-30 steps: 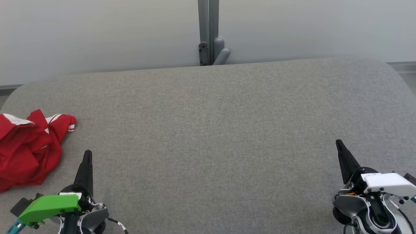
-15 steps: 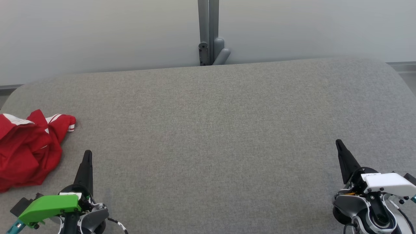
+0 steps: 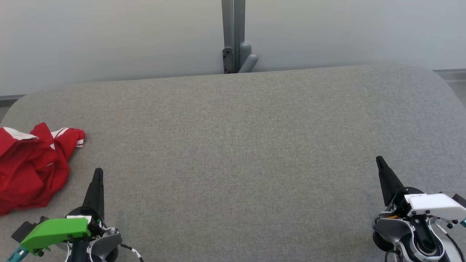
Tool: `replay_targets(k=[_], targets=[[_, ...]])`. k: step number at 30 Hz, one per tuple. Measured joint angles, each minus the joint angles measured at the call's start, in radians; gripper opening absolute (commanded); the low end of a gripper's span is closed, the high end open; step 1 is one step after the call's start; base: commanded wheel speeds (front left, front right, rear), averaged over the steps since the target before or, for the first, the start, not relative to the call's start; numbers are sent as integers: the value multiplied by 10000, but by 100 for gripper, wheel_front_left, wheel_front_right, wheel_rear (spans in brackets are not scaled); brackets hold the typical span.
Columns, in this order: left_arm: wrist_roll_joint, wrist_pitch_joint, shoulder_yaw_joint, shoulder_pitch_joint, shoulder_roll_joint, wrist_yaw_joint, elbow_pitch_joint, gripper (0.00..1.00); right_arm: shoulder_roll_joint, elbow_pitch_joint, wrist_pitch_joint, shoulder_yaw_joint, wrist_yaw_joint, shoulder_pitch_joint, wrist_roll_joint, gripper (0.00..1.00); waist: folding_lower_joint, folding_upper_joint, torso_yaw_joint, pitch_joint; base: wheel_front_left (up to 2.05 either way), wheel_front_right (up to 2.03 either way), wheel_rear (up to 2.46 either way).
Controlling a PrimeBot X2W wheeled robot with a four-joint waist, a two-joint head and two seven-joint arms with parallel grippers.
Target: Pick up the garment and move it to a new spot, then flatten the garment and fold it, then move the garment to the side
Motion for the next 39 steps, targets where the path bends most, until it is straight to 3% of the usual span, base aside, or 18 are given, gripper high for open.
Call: replay_targets(k=[12, 13, 22, 30, 39], targets=[[0, 0, 0, 0, 0, 0, 0, 0, 0, 0, 0, 0, 0, 0, 0, 0, 0, 0, 0, 0, 0, 0, 0], [0, -2, -12, 23, -6, 2, 33, 100, 8, 42, -4, 6, 0, 12, -4, 100, 0, 0, 0, 0, 0, 0, 0], [263, -255, -134, 340, -42, 6, 458, 100, 54, 336, -169, 167, -4, 309, -186, 100, 0, 0, 2, 13, 0, 0, 0], [1929, -631, -98, 335, -27, 6, 474, 100, -242, 330, -650, 579, -4, 269, -1189, 100, 0, 0, 14, 36, 0, 0, 0], [4132, -1005, -184, 338, -27, 46, 495, 100, -274, 316, -1047, 681, -4, 253, -3333, 100, 0, 0, 15, 49, 0, 0, 0]])
